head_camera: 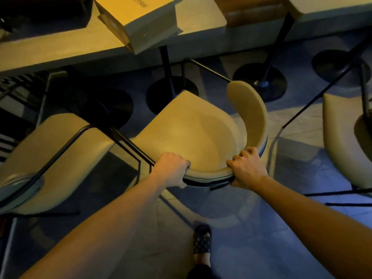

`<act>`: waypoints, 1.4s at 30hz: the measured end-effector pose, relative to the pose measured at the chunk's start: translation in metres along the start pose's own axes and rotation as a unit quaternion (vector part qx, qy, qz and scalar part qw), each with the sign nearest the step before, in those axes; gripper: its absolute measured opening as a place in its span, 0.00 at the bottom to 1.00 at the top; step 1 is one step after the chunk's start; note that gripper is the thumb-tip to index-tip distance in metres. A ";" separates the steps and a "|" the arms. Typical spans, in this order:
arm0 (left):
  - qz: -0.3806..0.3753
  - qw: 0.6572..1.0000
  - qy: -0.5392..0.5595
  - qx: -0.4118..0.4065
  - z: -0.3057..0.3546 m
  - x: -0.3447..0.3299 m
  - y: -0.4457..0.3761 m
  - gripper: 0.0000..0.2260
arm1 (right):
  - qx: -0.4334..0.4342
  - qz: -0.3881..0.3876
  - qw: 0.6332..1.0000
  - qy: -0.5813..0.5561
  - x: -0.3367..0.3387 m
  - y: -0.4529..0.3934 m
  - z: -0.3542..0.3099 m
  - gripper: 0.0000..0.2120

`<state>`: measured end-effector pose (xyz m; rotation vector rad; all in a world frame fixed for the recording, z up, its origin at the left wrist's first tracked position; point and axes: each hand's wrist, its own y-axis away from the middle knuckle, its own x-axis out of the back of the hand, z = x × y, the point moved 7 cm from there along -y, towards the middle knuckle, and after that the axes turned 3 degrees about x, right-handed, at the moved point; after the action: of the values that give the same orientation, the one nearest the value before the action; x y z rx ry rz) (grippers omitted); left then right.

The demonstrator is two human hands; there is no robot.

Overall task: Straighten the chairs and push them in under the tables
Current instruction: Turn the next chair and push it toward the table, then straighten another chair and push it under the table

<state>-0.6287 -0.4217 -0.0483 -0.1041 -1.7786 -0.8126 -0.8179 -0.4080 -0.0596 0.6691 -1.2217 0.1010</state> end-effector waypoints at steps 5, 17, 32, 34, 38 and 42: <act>0.012 1.000 0.007 0.020 -0.027 0.014 -0.036 0.23 | 0.005 0.009 1.000 -0.003 0.015 -0.040 0.025 0.27; 0.018 0.999 0.031 0.032 -0.022 0.015 -0.055 0.30 | 0.027 0.036 0.999 -0.002 0.008 -0.050 0.052 0.34; 0.154 0.985 0.001 0.081 0.127 0.133 -0.047 0.61 | -0.069 0.130 0.983 -0.108 0.002 0.093 0.168 0.63; 0.174 0.983 -0.004 0.056 0.170 0.166 -0.060 0.61 | -0.086 0.140 0.980 -0.115 -0.005 0.131 0.205 0.62; 0.224 0.975 0.003 -0.012 0.269 0.236 -0.099 0.61 | -0.131 0.140 0.975 -0.115 -0.026 0.211 0.288 0.62; 0.259 0.963 0.008 -0.079 0.376 0.296 -0.139 0.61 | -0.188 0.145 0.961 -0.141 -0.053 0.290 0.369 0.61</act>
<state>-1.1068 -0.4072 0.0913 -0.6388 -1.5635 -0.5671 -1.2654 -0.3536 0.0807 0.1709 -1.5587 0.0149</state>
